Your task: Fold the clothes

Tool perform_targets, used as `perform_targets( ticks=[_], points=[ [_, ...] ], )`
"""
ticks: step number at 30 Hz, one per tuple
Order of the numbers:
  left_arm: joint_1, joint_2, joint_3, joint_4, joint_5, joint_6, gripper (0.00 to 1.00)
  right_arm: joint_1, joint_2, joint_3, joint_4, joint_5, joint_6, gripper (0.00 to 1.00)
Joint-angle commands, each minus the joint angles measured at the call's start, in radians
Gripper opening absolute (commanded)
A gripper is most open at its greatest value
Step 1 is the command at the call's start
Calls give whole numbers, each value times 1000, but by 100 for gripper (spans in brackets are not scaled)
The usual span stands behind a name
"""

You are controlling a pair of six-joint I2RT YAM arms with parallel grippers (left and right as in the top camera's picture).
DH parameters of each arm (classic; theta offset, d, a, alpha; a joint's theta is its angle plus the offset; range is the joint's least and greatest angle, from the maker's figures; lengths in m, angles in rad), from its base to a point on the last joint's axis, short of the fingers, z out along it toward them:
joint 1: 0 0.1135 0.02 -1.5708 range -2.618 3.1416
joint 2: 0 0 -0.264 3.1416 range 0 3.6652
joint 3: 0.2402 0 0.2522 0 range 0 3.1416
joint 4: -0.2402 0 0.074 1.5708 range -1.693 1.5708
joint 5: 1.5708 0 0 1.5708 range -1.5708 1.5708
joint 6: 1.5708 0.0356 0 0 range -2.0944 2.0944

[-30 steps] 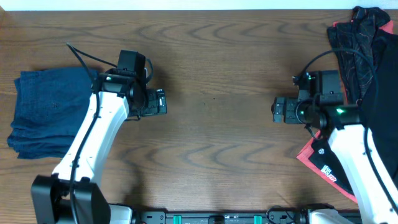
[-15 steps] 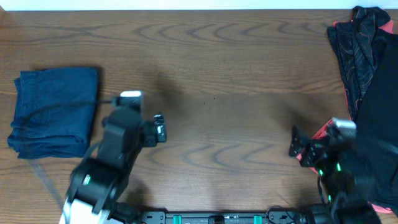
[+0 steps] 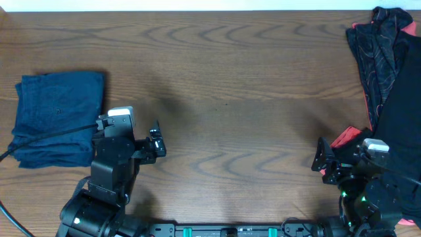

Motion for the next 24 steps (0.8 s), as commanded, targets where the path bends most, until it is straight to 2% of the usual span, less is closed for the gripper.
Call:
perform_targets(
  ticks=[1, 19, 24],
  points=[
    [-4, 0, -9, -3, -19, -9, 98, 12, -4, -10, -1, 16, 12, 99],
    [-4, 0, -9, -3, -19, -9, 98, 12, -5, -10, -1, 17, 12, 99],
    [-4, 0, -9, -3, -19, -9, 98, 12, -53, -10, -2, 17, 12, 99]
  ],
)
